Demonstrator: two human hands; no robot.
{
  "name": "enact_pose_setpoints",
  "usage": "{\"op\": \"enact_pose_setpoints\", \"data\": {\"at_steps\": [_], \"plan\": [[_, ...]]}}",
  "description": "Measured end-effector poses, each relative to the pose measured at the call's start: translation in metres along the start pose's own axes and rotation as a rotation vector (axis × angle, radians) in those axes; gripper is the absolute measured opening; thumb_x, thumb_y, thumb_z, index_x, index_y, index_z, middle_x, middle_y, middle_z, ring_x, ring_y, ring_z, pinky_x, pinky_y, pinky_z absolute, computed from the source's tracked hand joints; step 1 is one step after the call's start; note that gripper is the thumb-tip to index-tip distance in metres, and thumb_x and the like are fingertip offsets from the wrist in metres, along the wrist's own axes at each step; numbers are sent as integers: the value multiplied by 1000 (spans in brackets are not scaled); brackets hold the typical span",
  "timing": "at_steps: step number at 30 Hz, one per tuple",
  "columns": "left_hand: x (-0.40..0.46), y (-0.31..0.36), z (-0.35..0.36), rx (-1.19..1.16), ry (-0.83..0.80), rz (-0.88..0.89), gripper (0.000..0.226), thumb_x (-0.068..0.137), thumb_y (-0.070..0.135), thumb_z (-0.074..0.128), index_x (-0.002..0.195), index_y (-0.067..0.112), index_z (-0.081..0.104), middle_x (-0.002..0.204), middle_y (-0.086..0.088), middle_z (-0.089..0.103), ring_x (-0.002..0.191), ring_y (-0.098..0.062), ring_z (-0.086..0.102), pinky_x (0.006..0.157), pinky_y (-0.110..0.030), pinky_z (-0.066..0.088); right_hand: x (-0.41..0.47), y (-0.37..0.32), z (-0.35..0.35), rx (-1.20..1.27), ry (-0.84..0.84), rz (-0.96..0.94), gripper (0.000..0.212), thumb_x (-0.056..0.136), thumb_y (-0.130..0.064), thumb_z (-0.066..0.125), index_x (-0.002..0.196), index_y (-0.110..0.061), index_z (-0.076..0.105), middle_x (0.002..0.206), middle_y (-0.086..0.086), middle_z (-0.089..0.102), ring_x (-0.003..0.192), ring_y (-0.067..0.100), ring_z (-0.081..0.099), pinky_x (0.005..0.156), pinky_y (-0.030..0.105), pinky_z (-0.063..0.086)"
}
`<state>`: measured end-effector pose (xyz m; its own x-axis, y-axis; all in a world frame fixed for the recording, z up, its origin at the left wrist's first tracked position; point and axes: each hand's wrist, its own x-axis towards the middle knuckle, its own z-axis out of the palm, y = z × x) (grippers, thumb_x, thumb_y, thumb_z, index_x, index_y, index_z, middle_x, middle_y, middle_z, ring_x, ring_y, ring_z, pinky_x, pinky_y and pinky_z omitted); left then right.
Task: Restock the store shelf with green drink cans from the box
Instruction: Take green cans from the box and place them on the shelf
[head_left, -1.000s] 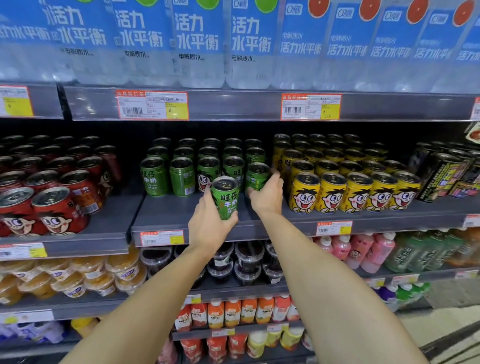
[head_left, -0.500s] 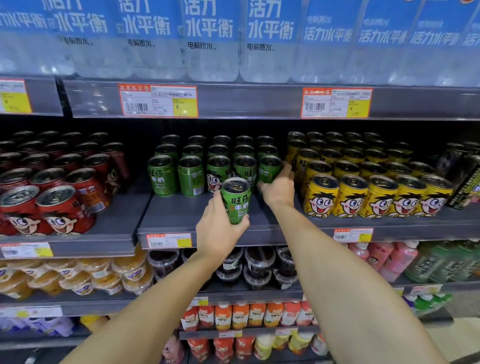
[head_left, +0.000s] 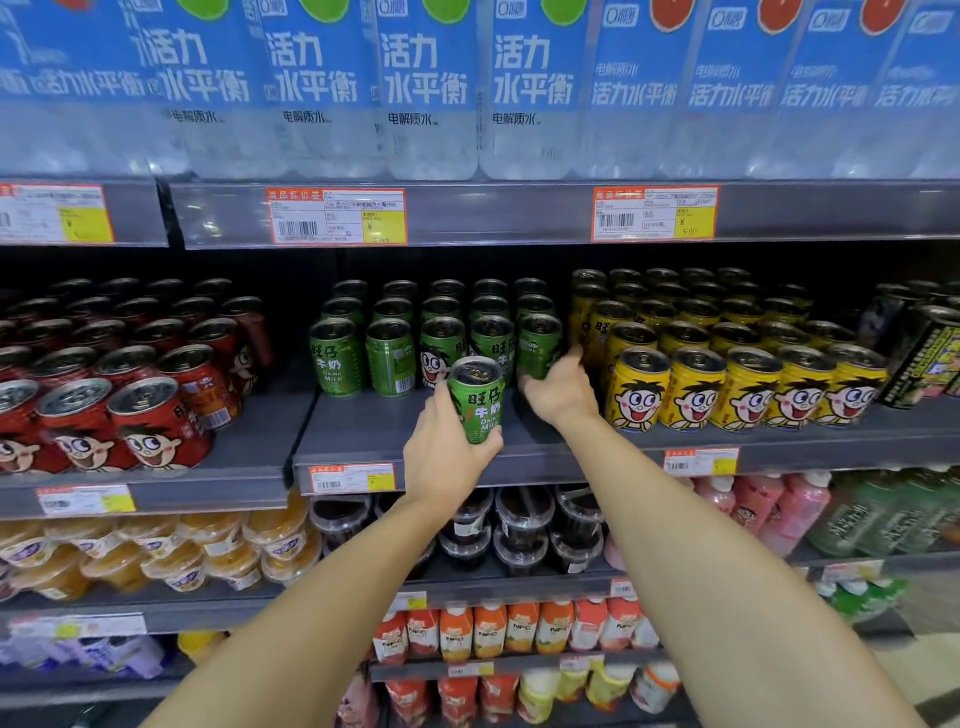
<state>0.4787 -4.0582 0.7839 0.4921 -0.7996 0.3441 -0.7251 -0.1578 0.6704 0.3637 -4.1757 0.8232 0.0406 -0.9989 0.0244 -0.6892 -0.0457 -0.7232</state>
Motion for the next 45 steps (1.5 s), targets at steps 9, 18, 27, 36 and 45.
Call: {"op": "enact_pose_setpoints", "data": {"at_steps": [9, 18, 27, 36, 45], "plan": [[-3, 5, -2, 8, 2, -1, 85, 76, 47, 68, 145, 20, 27, 124, -1, 55, 115, -21, 54, 86, -40, 49, -48, 14, 6, -587, -330, -239, 57, 102, -45, 28, 144, -8, 39, 153, 20, 33, 139, 38, 30, 111, 46, 31], [6, -2, -16, -32, -82, -13, 83, 67, 49, 71, 137, 23, 36, 122, 2, 61, 107, -22, 60, 80, -35, 49, -73, 27, 22, -674, -115, -315, 62, 103, -51, 17, 150, -14, 33, 158, 18, 26, 146, 35, 21, 116, 45, 20], [8, -9, -48, 157, -76, -110, 61, 69, 47, 75, 110, 13, 43, 100, -8, 66, 93, -32, 64, 75, -39, 52, -77, 31, 27, -675, -12, -337, 63, 101, -55, 21, 142, -14, 44, 150, 16, 40, 141, 34, 31, 111, 44, 26], [11, -33, -80, 88, -82, -194, 59, 68, 39, 75, 109, 14, 41, 101, -8, 64, 93, -32, 62, 77, -40, 52, -79, 30, 22, -659, -63, -326, 66, 100, -57, 17, 148, -16, 37, 156, 14, 31, 146, 31, 23, 114, 44, 22], [18, -63, -112, 27, 42, -337, 74, 74, 29, 76, 130, 10, 33, 117, -16, 60, 107, -36, 57, 86, -39, 45, -77, 33, 28, -677, -7, -328, 64, 100, -56, 18, 144, -17, 42, 153, 13, 37, 143, 32, 28, 112, 44, 26]]}}
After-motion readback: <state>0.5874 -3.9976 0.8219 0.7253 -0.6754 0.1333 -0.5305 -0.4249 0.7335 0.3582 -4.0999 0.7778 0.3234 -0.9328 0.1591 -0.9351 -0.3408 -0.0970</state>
